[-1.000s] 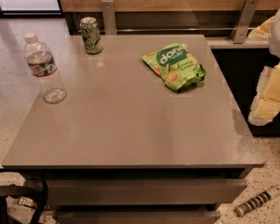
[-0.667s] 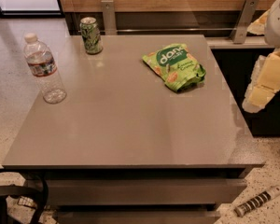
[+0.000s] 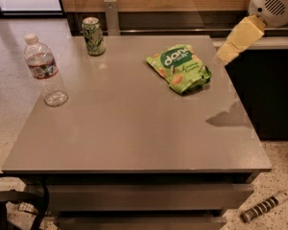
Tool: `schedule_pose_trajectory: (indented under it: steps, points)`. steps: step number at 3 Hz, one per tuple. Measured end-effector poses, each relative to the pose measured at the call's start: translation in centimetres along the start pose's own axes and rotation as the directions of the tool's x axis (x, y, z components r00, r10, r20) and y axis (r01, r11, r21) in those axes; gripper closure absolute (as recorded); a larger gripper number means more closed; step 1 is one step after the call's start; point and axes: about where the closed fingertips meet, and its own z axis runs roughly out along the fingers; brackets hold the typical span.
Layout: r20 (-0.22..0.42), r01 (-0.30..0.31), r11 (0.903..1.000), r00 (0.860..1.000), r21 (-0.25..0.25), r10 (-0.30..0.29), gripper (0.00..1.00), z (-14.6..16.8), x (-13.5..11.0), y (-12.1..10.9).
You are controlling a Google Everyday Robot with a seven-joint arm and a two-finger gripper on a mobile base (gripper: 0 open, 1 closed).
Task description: Move green rice chip bag near water bottle
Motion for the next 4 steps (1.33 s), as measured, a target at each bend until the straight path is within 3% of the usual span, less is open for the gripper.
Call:
schedule_pose_trajectory:
  steps: [1,2,3,4]
  points:
    - [0.071,-0.165,0.9862,0.984,-0.016,0.166,0.00,3.2,-3.5,-2.4]
    - [0.080,-0.285,0.9570,0.954,-0.052,0.289,0.00,7.7,-6.1,-3.6]
    - [0.022,-0.351,0.9354,0.936,-0.045,0.352,0.00,10.8,-6.4,-3.7]
    - [-0.054,-0.397,0.9175,0.917,-0.025,0.395,0.00,13.3,-4.7,-3.2]
